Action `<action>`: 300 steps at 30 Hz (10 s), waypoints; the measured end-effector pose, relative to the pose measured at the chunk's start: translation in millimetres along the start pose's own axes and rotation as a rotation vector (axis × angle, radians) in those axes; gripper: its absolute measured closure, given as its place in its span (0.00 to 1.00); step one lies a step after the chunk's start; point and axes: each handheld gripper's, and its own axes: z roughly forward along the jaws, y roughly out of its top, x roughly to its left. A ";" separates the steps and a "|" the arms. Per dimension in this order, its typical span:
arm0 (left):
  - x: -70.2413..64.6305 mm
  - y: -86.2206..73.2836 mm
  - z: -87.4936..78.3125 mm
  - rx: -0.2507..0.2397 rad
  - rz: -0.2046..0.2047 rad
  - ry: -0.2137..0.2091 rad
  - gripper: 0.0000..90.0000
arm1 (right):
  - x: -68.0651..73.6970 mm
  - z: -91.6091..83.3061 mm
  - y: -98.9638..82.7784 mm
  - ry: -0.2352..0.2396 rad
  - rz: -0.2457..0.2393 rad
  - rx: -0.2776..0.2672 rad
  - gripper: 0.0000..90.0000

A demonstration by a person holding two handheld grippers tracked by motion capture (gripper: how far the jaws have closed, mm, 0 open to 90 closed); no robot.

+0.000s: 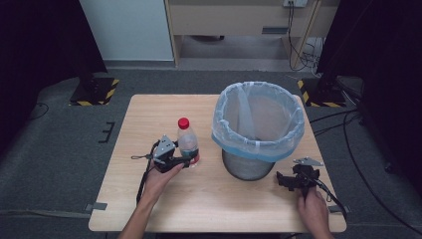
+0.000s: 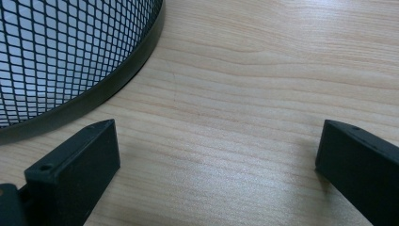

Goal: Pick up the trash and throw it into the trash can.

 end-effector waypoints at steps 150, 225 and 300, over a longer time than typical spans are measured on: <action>-11.4 233.4 -30.1 -0.152 0.127 -0.065 0.32 | 0.0 0.0 0.0 0.000 0.000 0.000 0.00; -60.8 225.5 56.0 -0.024 0.158 -0.161 0.16 | 0.2 0.2 -0.1 -0.002 0.002 -0.004 0.00; 70.0 -27.8 21.7 0.490 -0.092 0.312 0.03 | 0.6 -0.1 -0.1 -0.002 0.005 0.001 0.00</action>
